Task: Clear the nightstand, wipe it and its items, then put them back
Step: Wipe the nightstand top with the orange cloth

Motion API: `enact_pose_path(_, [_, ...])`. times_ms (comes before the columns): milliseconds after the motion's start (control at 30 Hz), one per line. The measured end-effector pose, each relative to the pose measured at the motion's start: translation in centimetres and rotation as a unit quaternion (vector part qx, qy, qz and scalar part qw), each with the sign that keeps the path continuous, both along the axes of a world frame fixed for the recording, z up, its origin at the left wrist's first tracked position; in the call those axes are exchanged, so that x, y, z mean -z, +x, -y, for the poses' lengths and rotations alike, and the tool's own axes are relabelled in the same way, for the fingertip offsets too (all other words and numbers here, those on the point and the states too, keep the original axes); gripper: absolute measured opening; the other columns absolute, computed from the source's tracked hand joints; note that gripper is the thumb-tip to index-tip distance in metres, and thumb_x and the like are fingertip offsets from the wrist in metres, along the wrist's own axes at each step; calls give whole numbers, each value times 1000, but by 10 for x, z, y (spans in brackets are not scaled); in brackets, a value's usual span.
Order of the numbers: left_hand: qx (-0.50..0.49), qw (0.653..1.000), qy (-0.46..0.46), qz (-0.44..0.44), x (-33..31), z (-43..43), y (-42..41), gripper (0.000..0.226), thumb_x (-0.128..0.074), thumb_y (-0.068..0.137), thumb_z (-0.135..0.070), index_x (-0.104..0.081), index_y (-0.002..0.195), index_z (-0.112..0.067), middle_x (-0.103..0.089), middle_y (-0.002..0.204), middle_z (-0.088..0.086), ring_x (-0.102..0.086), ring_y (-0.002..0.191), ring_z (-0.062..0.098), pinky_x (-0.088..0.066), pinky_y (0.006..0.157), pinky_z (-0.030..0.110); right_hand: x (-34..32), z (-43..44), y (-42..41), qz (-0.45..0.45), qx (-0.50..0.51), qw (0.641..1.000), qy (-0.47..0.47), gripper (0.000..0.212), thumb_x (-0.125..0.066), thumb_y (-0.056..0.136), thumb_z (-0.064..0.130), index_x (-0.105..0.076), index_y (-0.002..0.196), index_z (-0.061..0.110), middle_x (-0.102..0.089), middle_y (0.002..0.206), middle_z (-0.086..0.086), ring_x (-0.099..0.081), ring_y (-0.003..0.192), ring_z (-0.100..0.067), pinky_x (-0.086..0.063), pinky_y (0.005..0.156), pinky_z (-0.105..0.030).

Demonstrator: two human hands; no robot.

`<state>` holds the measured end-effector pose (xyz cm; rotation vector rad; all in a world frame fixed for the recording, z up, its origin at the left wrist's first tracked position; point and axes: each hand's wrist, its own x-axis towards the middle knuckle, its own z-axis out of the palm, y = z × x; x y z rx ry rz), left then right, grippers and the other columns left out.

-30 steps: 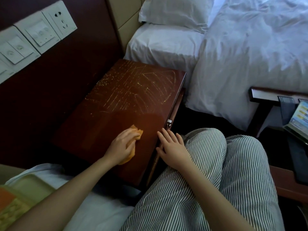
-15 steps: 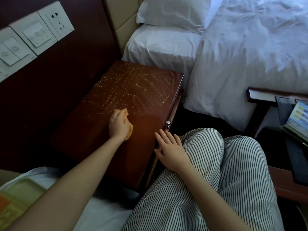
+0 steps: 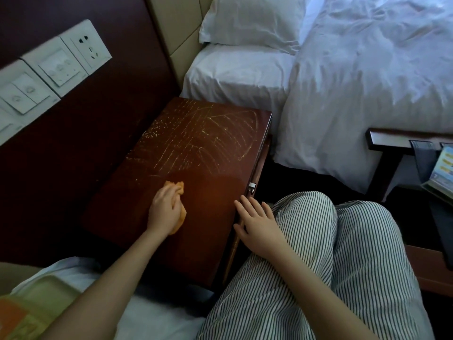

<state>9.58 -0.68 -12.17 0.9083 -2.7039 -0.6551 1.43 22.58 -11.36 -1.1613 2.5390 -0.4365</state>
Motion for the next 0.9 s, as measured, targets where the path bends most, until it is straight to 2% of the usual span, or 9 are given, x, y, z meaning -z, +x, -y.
enact_pose_path(100, [-81, 997, -1, -4, -1, 1, -29, 35, -43, 96, -14, -51, 130, -14, -43, 142, 5, -28, 137, 22, -27, 109, 37, -1, -1, 1, -4, 5, 1000, -4, 59, -31, 101, 38, -6, 152, 22, 0, 159, 2, 6, 145, -16, 11, 114, -35])
enact_pose_path(200, [-77, 997, 12, -7, 4, -14, -53, 35, -42, 96, -14, -51, 130, -16, -44, 141, 4, -28, 137, 22, -27, 109, 36, -1, -2, 1, -12, 15, 1000, -9, 59, -31, 101, 38, -6, 152, 21, 0, 159, 2, 6, 146, -16, 13, 112, -33])
enact_pose_path(400, [111, 993, 2, -28, 9, -70, -53, 34, -47, 94, -13, -56, 126, -20, -49, 136, 0, -35, 133, 18, -28, 106, 29, -4, -4, 0, -7, 27, 1000, -6, 59, -32, 101, 36, -8, 152, 19, -3, 159, 1, 3, 146, -16, 10, 114, -34])
enact_pose_path(533, [218, 976, -2, -23, 10, -64, -24, 32, -49, 92, -9, -60, 120, -20, -51, 134, 0, -38, 131, 17, -33, 107, 33, -3, -5, 1, -17, 31, 999, -7, 57, -31, 101, 35, -10, 152, 19, -5, 159, 0, 1, 146, -17, 8, 115, -35])
enact_pose_path(600, [189, 982, -11, -22, 10, -50, -18, 32, -48, 92, -8, -59, 120, -18, -51, 133, 2, -39, 130, 19, -33, 106, 33, -3, -6, 1, -23, 34, 999, -13, 57, -31, 101, 34, -11, 151, 18, -5, 159, 0, 0, 146, -18, 8, 115, -34])
enact_pose_path(733, [46, 999, -5, -18, 8, -29, -39, 33, -44, 95, -11, -56, 126, -14, -48, 137, 5, -36, 132, 22, -30, 107, 34, -3, -4, 0, -27, 41, 999, -14, 55, -31, 101, 32, -14, 151, 18, -8, 159, -1, -2, 146, -19, 11, 112, -31])
enact_pose_path(800, [3, 1000, -5, -22, 8, -32, -59, 34, -42, 96, -10, -54, 128, -13, -47, 138, 7, -32, 135, 22, -27, 109, 35, -4, -1, 1, -34, 50, 998, -7, 53, -32, 98, 31, -28, 148, 14, -23, 155, -5, -17, 144, -23, 1, 113, -37])
enact_pose_path(833, [-13, 1000, -4, -27, 8, -37, -69, 34, -41, 97, -10, -54, 128, -13, -46, 139, 7, -31, 136, 22, -26, 110, 35, -4, 1, 2, -46, 56, 997, 7, 52, -33, 94, 32, -42, 141, 13, -38, 149, -7, -32, 138, -26, -13, 113, -41])
enact_pose_path(900, [-16, 999, -7, -31, 8, -50, -84, 36, -39, 97, -10, -52, 130, -14, -47, 139, 7, -29, 137, 23, -26, 110, 35, 0, 3, 4, -43, 84, 995, 32, 53, -34, 84, 35, -63, 122, 12, -60, 128, -7, -57, 118, -27, -41, 100, -45])
